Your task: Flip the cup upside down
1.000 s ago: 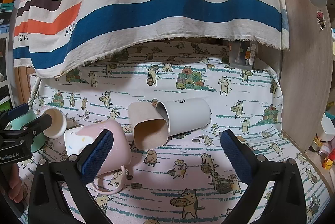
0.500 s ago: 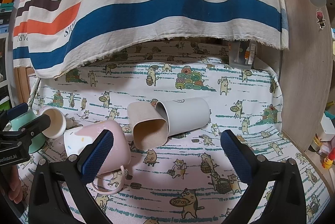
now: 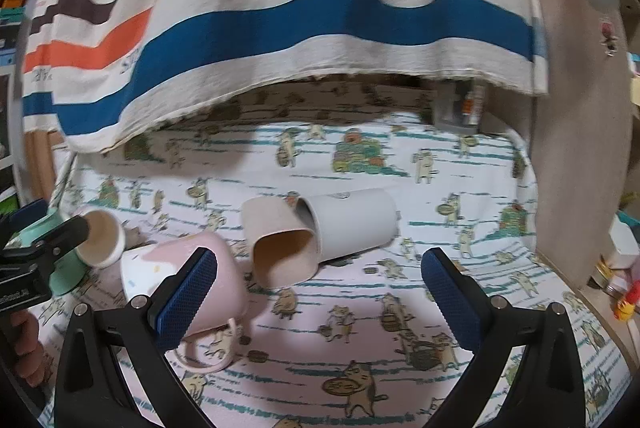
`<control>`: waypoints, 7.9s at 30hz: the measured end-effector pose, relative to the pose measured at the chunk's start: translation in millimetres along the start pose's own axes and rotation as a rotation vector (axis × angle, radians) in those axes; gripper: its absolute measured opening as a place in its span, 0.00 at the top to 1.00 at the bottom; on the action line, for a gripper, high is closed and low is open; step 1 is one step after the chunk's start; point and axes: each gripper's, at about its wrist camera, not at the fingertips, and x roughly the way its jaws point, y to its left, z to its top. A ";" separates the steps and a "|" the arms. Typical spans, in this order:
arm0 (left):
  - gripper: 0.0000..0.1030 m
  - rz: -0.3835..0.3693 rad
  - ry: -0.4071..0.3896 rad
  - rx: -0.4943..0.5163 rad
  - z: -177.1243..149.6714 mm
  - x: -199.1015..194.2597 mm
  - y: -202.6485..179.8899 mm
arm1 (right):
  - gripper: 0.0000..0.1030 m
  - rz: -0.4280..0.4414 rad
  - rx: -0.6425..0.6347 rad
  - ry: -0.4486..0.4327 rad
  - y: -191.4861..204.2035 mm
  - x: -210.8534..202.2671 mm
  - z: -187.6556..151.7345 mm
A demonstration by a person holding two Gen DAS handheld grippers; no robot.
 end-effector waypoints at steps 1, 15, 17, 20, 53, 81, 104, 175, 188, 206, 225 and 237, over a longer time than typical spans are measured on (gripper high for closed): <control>0.00 -0.004 0.001 -0.003 -0.1 -0.2 0.8 | 0.00 -0.028 0.016 -0.018 -1.7 -2.9 0.2; 0.01 -0.027 0.022 0.005 41.4 -27.2 0.3 | 0.00 0.026 0.085 -0.004 -17.0 -7.2 7.0; 0.01 -0.042 0.038 0.033 48.2 -26.9 -3.6 | 0.00 0.029 0.106 -0.013 -21.1 -10.1 8.0; 0.01 -0.104 0.099 0.083 56.6 -19.7 -12.0 | 0.00 0.029 0.142 -0.009 -29.2 -10.0 9.7; 0.05 -0.230 0.662 0.404 -5.6 109.3 -111.4 | 0.00 -0.021 0.180 0.027 -39.3 -5.6 9.3; 0.20 -0.011 0.507 -0.049 6.7 55.9 -122.8 | 0.00 -0.079 0.226 -0.024 -53.3 -12.9 14.2; 0.06 -0.114 0.418 -0.006 15.5 27.8 -96.6 | 0.00 -0.113 0.265 -0.080 -65.5 -26.3 19.8; 0.00 0.190 0.053 -0.308 6.1 11.6 48.1 | 0.17 0.081 -0.006 0.871 83.9 119.7 19.7; 0.00 0.190 0.007 -0.260 8.9 4.3 38.9 | 0.17 0.147 -0.007 0.675 74.0 70.7 51.9; 0.00 0.179 -0.005 -0.233 7.6 4.3 33.0 | 0.17 0.158 -0.013 0.655 68.7 66.5 45.2; 0.00 0.079 -0.253 -0.098 33.3 -53.9 17.2 | 0.01 0.145 0.033 0.133 17.4 -30.3 75.9; 0.00 -0.052 -0.241 0.000 19.7 -79.6 7.3 | 0.01 0.047 -0.031 -0.203 6.9 -69.0 45.5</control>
